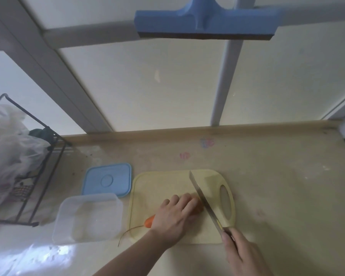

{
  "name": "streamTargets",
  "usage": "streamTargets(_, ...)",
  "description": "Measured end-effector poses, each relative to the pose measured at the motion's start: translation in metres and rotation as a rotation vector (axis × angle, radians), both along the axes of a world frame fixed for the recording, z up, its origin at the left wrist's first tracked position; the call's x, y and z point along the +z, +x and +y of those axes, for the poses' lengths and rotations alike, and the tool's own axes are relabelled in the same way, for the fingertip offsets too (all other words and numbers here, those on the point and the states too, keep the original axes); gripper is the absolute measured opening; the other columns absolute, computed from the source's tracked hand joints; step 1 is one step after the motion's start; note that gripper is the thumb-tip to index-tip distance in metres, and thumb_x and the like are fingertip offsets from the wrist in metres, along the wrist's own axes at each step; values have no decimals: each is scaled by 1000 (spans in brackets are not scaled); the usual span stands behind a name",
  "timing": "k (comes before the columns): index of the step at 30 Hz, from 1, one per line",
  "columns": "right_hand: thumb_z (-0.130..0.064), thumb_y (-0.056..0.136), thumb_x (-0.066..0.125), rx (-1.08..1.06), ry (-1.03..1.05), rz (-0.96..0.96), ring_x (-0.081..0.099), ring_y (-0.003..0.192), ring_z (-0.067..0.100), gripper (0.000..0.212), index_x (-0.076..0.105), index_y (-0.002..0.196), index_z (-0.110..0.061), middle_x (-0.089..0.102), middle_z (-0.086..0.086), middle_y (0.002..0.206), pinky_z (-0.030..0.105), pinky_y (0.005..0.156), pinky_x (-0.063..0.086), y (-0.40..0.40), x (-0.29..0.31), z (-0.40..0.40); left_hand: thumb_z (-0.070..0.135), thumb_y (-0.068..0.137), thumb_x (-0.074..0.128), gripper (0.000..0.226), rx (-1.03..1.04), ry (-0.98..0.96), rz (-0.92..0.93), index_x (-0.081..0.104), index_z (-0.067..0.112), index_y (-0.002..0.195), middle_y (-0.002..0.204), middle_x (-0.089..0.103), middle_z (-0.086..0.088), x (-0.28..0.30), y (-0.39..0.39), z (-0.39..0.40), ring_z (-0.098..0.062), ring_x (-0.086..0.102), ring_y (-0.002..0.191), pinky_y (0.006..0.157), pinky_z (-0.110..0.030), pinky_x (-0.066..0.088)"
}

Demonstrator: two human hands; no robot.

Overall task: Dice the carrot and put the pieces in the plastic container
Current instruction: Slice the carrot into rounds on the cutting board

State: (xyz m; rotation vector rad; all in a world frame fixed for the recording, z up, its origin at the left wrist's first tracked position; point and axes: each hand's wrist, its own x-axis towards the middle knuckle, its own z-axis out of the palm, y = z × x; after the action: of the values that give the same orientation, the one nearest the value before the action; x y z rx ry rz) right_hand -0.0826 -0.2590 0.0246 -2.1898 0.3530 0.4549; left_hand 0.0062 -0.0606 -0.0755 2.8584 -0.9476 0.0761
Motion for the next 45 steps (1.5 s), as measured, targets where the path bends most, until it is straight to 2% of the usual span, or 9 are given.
streamTargets(3, -32, 93, 56, 24, -18, -13, 62, 63, 4, 2, 58, 95, -34, 65, -12, 66, 16, 62, 45, -7, -2, 5, 48, 96, 45, 41, -18, 6, -11, 53, 27, 130, 121, 57, 4, -2, 0, 1, -21, 58, 80, 61, -30, 51)
streamTargets(7, -90, 65, 18, -37, -65, -24, 62, 62, 4, 61, 38, 107, -51, 68, 3, 71, 16, 62, 47, -8, -6, 8, 48, 101, 39, 37, -19, -12, -21, 54, 29, 130, 120, 59, 3, -2, 1, 1, -23, 57, 76, 59, -32, 52)
streamTargets(9, -82, 75, 27, -43, -48, -13, 63, 64, 5, 48, 45, 106, -49, 69, 5, 74, 16, 63, 46, -9, -5, 8, 47, 102, 38, 36, -19, -17, -24, 53, 29, 130, 119, 59, 3, -3, 0, 0, -23, 57, 76, 59, -33, 52)
streamTargets(11, -48, 93, 48, -25, -39, -5, 62, 64, 8, 18, 56, 106, -38, 66, 6, 70, 16, 62, 45, -9, -5, 7, 47, 101, 40, 36, -22, -14, -22, 53, 29, 129, 120, 58, 3, -4, 0, 1, -23, 56, 77, 59, -33, 51)
streamTargets(14, -30, 95, 53, 4, -53, -3, 58, 58, 6, 14, 61, 107, -29, 55, 3, 54, 13, 55, 41, -8, -7, 4, 46, 98, 45, 36, -21, -12, -14, 52, 29, 128, 121, 56, 3, -6, 0, 1, -22, 56, 78, 60, -32, 51)
streamTargets(28, -28, 96, 52, 4, 56, -12, 53, 50, 8, 12, 56, 94, -40, 53, -2, 52, 19, 52, 39, 9, -13, 14, 41, 95, 47, 37, -44, -11, 6, 51, 31, 130, 120, 58, 3, -3, -1, 1, -21, 57, 77, 60, -31, 50)
streamTargets(35, -8, 87, 65, -72, 29, -40, 53, 45, 7, 32, 65, 75, -38, 58, 0, 51, 10, 48, 37, -10, -8, 0, 37, 78, 76, 58, -59, -5, 49, 49, 30, 129, 122, 53, 1, -4, 2, 3, -21, 58, 80, 60, -31, 51)
streamTargets(40, -5, 85, 67, -85, -2, -48, 55, 48, 9, 66, 56, 70, -68, 62, 3, 63, 9, 49, 38, -16, -17, 2, 36, 80, 76, 58, -60, -15, 37, 49, 28, 130, 122, 53, -1, -7, 2, 4, -22, 57, 80, 61, -32, 52)
streamTargets(45, -21, 94, 57, -30, 97, -26, 50, 47, 5, 27, 60, 81, -44, 56, -3, 56, 16, 51, 38, 4, -17, 7, 36, 91, 51, 43, -82, -37, 4, 48, 27, 132, 120, 60, -1, -7, 1, 3, -22, 59, 80, 60, -31, 51)
